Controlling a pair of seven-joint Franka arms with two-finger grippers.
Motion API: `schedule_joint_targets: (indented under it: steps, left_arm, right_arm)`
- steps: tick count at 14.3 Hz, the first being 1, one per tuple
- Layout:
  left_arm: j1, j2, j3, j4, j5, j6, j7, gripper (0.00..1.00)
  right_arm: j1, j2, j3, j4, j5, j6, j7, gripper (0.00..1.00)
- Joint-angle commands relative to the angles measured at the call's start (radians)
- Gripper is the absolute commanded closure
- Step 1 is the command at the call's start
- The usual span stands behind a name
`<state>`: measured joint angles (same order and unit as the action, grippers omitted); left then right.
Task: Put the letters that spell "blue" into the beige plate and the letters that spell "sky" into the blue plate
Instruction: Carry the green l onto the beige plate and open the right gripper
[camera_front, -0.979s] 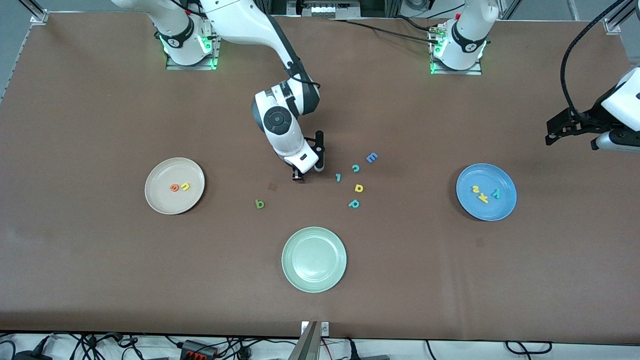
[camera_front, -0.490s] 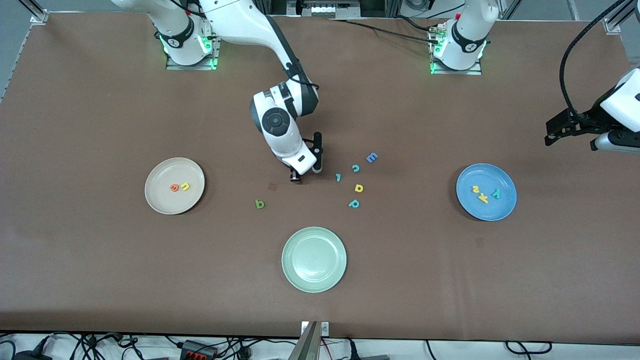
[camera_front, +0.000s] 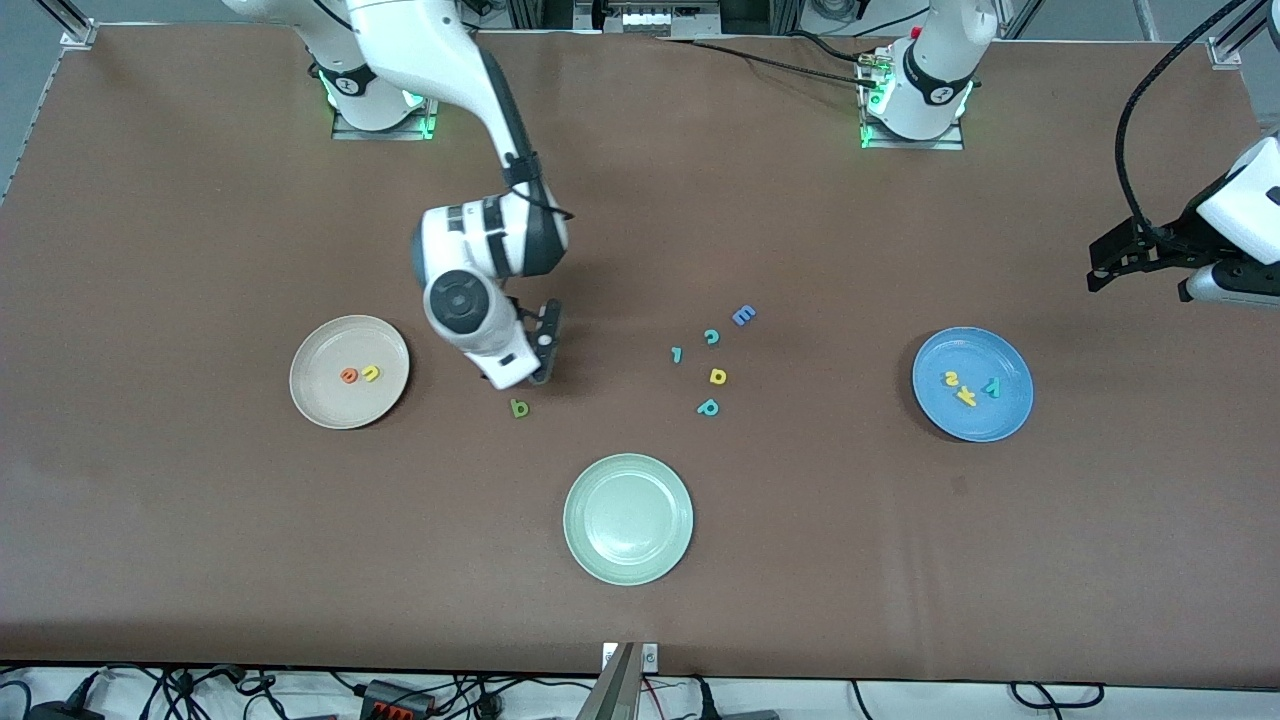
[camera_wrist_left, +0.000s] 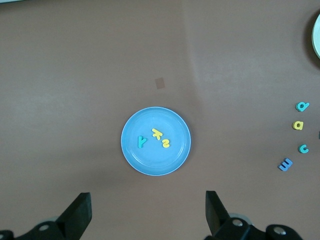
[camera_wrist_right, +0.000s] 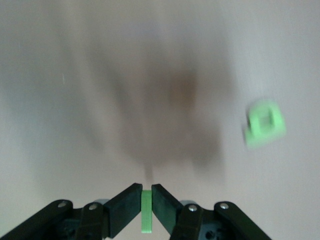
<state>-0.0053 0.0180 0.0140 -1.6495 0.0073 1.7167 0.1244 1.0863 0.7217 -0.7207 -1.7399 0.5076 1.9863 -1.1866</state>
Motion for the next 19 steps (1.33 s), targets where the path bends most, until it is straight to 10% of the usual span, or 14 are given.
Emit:
schedule_joint_targets:
  steps: [1,11,18,19]
  left_arm:
    - [-0.007,0.011,0.007,0.028,-0.021,-0.012,0.018,0.00]
    - [-0.007,0.010,0.006,0.028,-0.021,-0.015,0.018,0.00]
    - [-0.005,0.011,0.006,0.028,-0.021,-0.015,0.020,0.00]
    - [-0.005,0.011,0.006,0.028,-0.021,-0.015,0.020,0.00]
  right_arm:
    - [0.004,-0.016,-0.109,-0.038,0.017,-0.086,-0.021,1.00]
    - [-0.128,0.013,-0.169,-0.119,0.023,0.009,-0.200,1.00]
    - [-0.149,0.030,-0.079,-0.164,0.034,0.166,-0.209,0.98]
    - [-0.149,0.028,-0.079,-0.162,0.035,0.164,-0.203,0.55]
